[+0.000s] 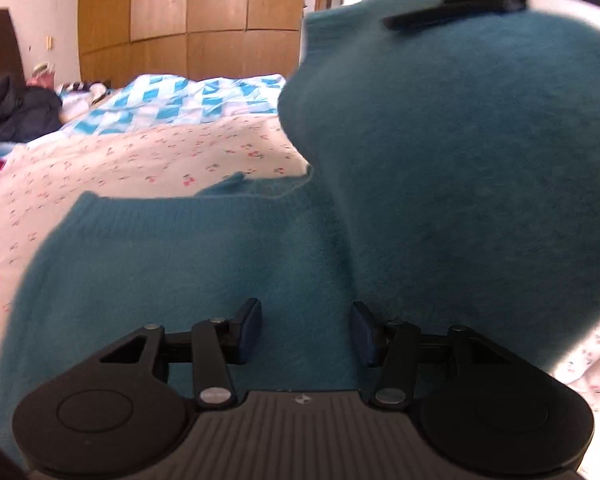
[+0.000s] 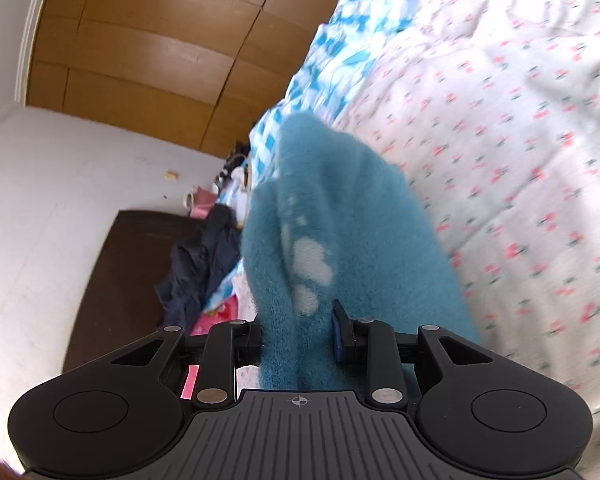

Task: Fold small clothes
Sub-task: 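Lift and fold the held sweater half over the other half with the right tool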

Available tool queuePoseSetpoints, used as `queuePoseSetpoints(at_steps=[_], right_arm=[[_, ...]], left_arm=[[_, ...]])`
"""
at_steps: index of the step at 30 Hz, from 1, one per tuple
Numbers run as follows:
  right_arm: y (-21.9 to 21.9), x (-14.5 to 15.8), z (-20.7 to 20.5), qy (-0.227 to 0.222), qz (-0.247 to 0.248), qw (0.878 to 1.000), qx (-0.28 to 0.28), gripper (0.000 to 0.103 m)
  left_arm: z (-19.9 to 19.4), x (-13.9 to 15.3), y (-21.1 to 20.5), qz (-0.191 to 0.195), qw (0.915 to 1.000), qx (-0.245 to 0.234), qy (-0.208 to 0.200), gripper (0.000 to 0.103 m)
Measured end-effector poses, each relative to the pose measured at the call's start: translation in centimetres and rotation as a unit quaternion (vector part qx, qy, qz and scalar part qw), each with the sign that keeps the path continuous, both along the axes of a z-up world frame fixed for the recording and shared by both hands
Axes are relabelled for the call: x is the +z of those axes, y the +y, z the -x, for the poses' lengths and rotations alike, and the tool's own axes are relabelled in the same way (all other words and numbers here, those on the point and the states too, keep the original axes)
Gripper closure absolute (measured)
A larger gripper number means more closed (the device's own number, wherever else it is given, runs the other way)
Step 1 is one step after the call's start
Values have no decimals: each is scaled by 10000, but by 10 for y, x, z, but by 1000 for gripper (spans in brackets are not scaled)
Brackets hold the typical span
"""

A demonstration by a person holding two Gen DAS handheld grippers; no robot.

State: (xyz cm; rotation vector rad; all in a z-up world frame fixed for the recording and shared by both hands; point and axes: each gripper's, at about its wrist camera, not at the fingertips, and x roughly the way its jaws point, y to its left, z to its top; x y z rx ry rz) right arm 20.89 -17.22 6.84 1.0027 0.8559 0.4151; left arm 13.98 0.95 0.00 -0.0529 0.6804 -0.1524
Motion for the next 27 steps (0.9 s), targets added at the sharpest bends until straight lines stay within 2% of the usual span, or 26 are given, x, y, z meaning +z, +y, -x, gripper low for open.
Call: queuePoseSetpoints(at_steps=[4, 7, 10, 14, 18, 22, 25, 27], right_arm=[[34, 0, -4, 64, 280, 9996, 41, 75], [62, -3, -3, 146, 502, 9986, 112, 75], [90, -7, -3, 231, 690, 9970, 255, 75], [127, -11, -4, 282, 928, 9943, 452, 75], [164, -24, -10, 494, 1186, 9896, 649, 75], [189, -40, -13, 833, 1292, 9833, 971, 68], [196, -35, -10, 675, 1508, 9787, 1222, 63], [194, -31, -5, 567, 1525, 9768, 1390, 61]], left_arm=[[36, 21, 39, -181, 9987, 325, -353, 48], [57, 19, 68, -238, 9962, 760, -339, 48], [69, 15, 92, 113, 9926, 1195, -174, 48], [84, 19, 111, 625, 9881, 1379, -282, 48], [87, 16, 121, 841, 9853, 1469, -240, 48], [102, 17, 135, 966, 9789, 1775, -319, 48], [120, 21, 147, 1240, 9727, 1898, -495, 48], [133, 24, 151, 1293, 9691, 2007, -626, 47]])
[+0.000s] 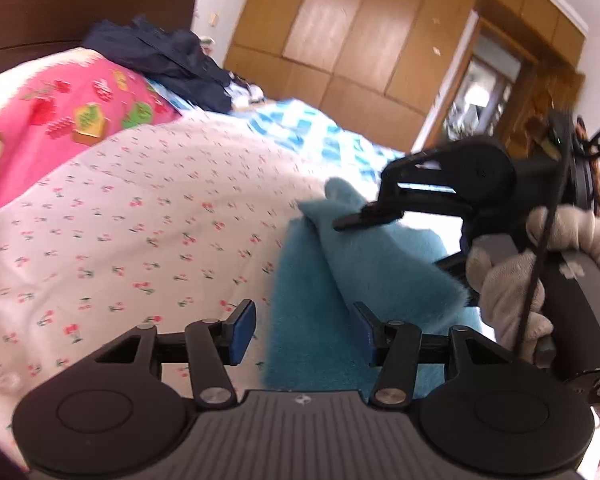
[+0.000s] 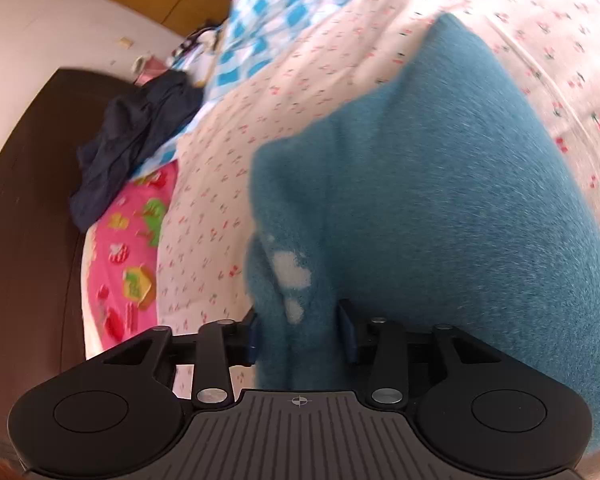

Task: Fold small clothes
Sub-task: 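Lift and fold the held sweater half over the other half with the right tool, then open the right tool and press the folded sweater flat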

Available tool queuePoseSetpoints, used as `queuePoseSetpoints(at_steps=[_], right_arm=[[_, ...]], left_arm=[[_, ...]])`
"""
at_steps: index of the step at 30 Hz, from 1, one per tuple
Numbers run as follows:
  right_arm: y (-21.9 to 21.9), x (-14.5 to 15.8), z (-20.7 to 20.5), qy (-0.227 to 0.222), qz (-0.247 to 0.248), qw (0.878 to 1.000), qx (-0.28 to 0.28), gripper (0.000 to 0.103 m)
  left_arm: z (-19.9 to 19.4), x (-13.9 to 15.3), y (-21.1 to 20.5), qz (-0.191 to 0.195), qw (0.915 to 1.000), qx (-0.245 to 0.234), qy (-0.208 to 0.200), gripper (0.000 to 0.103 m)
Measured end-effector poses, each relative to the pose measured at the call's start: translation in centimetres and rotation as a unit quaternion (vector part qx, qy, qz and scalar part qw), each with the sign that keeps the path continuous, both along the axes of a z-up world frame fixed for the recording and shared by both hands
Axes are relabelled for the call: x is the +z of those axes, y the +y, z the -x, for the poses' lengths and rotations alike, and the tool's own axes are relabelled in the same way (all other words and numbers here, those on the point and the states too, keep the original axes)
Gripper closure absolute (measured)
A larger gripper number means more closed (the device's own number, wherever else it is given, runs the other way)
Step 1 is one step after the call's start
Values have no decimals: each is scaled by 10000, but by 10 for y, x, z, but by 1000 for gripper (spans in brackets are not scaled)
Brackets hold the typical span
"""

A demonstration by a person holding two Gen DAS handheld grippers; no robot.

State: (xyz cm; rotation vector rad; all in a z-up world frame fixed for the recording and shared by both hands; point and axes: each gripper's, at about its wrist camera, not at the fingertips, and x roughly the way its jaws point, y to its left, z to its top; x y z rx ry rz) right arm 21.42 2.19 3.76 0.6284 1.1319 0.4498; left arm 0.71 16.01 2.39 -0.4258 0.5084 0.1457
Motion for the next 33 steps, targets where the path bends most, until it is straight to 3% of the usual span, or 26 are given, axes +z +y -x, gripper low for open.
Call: queuePoseSetpoints(at_steps=[7, 12, 15, 18, 20, 23, 25, 27, 33], right_arm=[[-3, 11, 5, -48, -290, 9975, 639, 59], [-3, 38, 4, -891, 342, 9914, 890, 59], [-4, 49, -3, -1347, 901, 9812, 1051, 69], [-5, 49, -11, -1584, 1335, 9711, 1189, 70], [-2, 43, -18, -1614, 1484, 9668, 1309, 71], [11, 26, -29, -1644, 1569, 9620, 1512, 71], [23, 10, -36, -1617, 1542, 9602, 1675, 71], [37, -3, -41, -1643, 1579, 9581, 1738, 71], [60, -20, -39, -1921, 1655, 9510, 1770, 71]], left_arm=[[30, 21, -1, 59, 9987, 115, -483, 46], [19, 39, -19, -457, 9953, -187, -835, 41], [-7, 38, -26, -600, 9943, -364, -800, 41], [-36, 30, -30, -875, 9944, -342, -492, 41], [-52, 18, -28, -1040, 9945, -129, 19, 41], [-59, -3, -8, -513, 9971, 118, 543, 41], [-61, -14, -2, -429, 9955, 237, 815, 41], [-66, -17, 2, -361, 9945, 294, 940, 41], [-75, -23, -5, -755, 9903, 429, 1082, 41]])
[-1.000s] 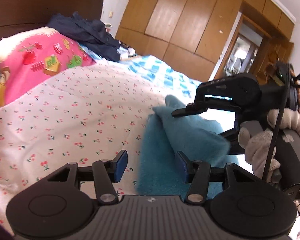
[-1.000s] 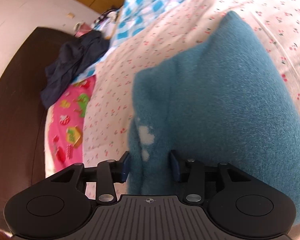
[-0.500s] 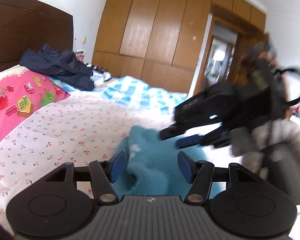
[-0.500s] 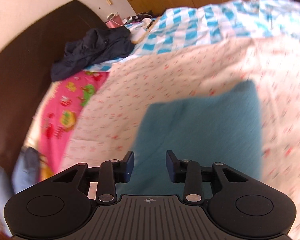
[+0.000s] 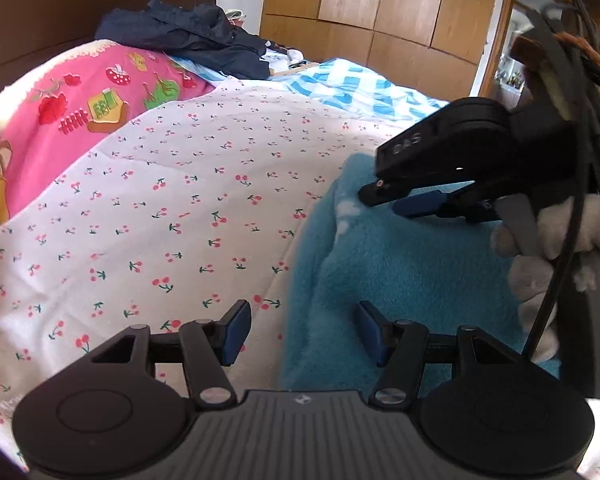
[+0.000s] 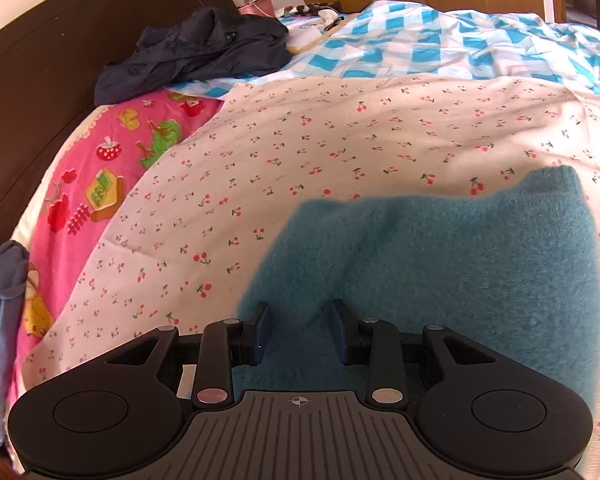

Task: Fold small clothes
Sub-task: 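Open the right tool and press the folded sweater flat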

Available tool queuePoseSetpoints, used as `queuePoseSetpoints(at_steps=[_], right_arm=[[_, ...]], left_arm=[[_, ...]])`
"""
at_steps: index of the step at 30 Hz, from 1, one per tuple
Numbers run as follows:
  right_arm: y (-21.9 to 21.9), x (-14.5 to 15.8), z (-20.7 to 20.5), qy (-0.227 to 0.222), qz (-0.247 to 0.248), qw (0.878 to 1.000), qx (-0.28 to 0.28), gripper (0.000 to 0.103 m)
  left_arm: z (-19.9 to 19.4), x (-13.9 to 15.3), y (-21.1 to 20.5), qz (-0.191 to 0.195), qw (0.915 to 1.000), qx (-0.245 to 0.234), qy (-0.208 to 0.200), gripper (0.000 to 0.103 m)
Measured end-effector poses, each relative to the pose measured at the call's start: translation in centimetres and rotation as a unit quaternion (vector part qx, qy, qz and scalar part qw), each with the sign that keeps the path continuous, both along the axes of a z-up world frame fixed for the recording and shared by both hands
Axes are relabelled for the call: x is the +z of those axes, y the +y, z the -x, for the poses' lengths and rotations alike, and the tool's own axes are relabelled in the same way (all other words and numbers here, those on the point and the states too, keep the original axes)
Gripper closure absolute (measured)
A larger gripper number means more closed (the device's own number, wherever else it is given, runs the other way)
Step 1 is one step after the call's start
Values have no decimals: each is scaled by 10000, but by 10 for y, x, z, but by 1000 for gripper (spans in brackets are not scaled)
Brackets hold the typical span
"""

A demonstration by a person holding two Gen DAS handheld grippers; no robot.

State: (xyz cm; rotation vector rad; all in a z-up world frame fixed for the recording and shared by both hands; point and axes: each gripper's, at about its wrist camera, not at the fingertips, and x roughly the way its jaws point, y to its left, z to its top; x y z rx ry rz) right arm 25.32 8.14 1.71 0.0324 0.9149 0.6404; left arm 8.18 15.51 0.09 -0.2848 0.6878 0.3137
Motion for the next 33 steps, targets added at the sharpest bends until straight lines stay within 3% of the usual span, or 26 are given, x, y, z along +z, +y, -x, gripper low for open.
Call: queuePoseSetpoints(at_steps=[4, 8, 12, 18, 25, 29, 33], right_arm=[[-10, 5, 3, -7, -156, 9999, -30, 72], [-44, 32, 19, -33, -459, 9988, -157, 71], [-85, 50, 53, -332, -243, 9990, -196, 71], [-124, 27, 93, -166, 67, 9994, -309, 71], [-148, 37, 111, -228, -380, 9979, -475, 71], [-161, 41, 112, -400, -411, 9963, -643, 70], [-167, 43, 92, -400, -573, 9937, -879, 70]], left_arm=[[2, -4, 5, 68, 10000, 22, 8, 38], [5, -3, -1, -68, 10000, -4, -23, 37], [5, -3, -3, -153, 9999, -6, -13, 37], [4, -1, -10, -324, 9995, -30, 56, 37], [10, 10, -16, -428, 9990, -97, 70, 38], [16, 29, -26, -642, 9976, -177, -169, 38], [-3, 44, -35, -797, 9954, -440, -298, 38]])
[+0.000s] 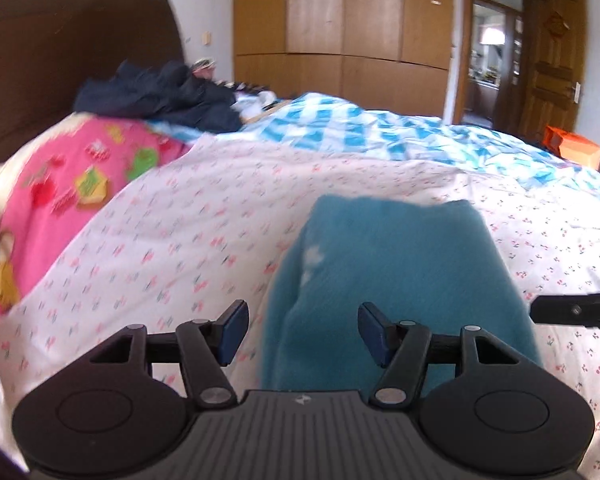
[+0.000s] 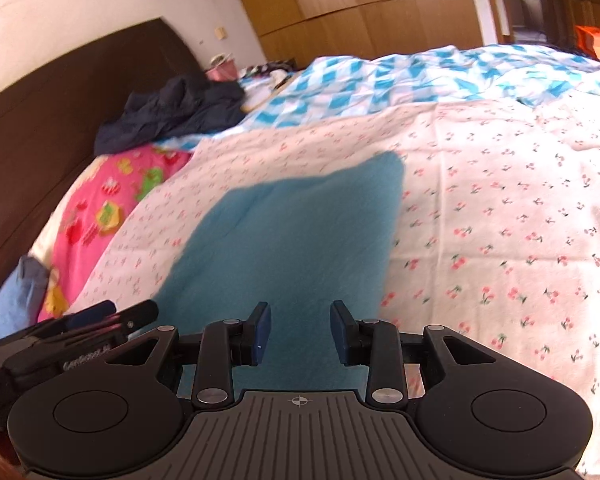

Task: Fold small clothes

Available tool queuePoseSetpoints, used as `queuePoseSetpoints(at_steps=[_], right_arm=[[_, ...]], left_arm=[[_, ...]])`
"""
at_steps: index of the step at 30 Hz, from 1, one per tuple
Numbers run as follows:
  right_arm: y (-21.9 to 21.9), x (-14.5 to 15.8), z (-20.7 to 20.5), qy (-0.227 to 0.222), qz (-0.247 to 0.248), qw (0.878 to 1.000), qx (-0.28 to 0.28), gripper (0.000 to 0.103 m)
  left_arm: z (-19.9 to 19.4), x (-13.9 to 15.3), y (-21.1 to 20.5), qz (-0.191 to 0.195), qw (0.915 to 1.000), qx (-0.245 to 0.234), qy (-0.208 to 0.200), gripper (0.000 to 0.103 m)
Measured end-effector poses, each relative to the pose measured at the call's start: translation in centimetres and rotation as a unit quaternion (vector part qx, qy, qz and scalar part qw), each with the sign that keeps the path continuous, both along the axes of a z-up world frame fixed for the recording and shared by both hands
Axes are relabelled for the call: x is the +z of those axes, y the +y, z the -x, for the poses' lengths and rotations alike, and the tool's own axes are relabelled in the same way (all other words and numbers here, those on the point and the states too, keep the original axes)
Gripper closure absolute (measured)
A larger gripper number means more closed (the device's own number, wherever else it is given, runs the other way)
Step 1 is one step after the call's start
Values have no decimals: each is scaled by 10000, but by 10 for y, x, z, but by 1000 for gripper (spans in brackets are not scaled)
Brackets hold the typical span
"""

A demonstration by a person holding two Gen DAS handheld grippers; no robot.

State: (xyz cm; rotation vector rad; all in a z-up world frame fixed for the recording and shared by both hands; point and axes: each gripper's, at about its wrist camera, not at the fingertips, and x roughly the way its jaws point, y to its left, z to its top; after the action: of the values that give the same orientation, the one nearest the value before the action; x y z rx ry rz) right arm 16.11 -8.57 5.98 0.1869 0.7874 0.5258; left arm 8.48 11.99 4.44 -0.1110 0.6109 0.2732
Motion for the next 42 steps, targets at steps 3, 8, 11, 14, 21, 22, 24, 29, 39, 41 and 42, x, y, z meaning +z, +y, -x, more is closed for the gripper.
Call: queuePoseSetpoints(at_steps=[3, 8, 11, 14, 21, 22, 24, 29, 39, 41, 42], right_arm=[[5, -3, -18, 24, -3, 10000, -54, 69], [14, -27, -38, 244, 111, 9996, -80, 66], [10, -29, -39, 285, -10, 9996, -81, 64], [7, -27, -36, 300, -61, 9995, -124, 64], [0, -14, -9, 129, -117, 9998, -20, 63], [-1, -15, -7, 144, -87, 9999, 0, 64], [1, -19, -3, 206, 168, 9996, -17, 64], [-3, -29, 2, 502, 261, 9983, -125, 64], [0, -30, 20, 475, 407, 9980, 7, 64], [1, -32, 21, 507, 429, 9978, -14, 64], [1, -32, 23, 513, 394, 9979, -24, 64]], left_arm=[[-23, 0, -3, -70, 9999, -90, 54, 38], [-54, -22, -2, -3, 9987, -100, 490, 38], [-57, -29, -1, 60, 9984, -115, 544, 37], [-57, -27, -2, 63, 9983, -127, 562, 37], [-45, -15, -8, 43, 9986, -212, 487, 38], [-43, -13, -11, 1, 9986, -231, 478, 38], [-39, -12, -15, -105, 9983, -272, 506, 38], [-34, -19, -22, -283, 9962, -312, 768, 38], [-20, -18, -23, -378, 9951, -401, 823, 38], [-19, -22, -23, -382, 9941, -413, 931, 37], [-18, -23, -22, -357, 9939, -408, 956, 37]])
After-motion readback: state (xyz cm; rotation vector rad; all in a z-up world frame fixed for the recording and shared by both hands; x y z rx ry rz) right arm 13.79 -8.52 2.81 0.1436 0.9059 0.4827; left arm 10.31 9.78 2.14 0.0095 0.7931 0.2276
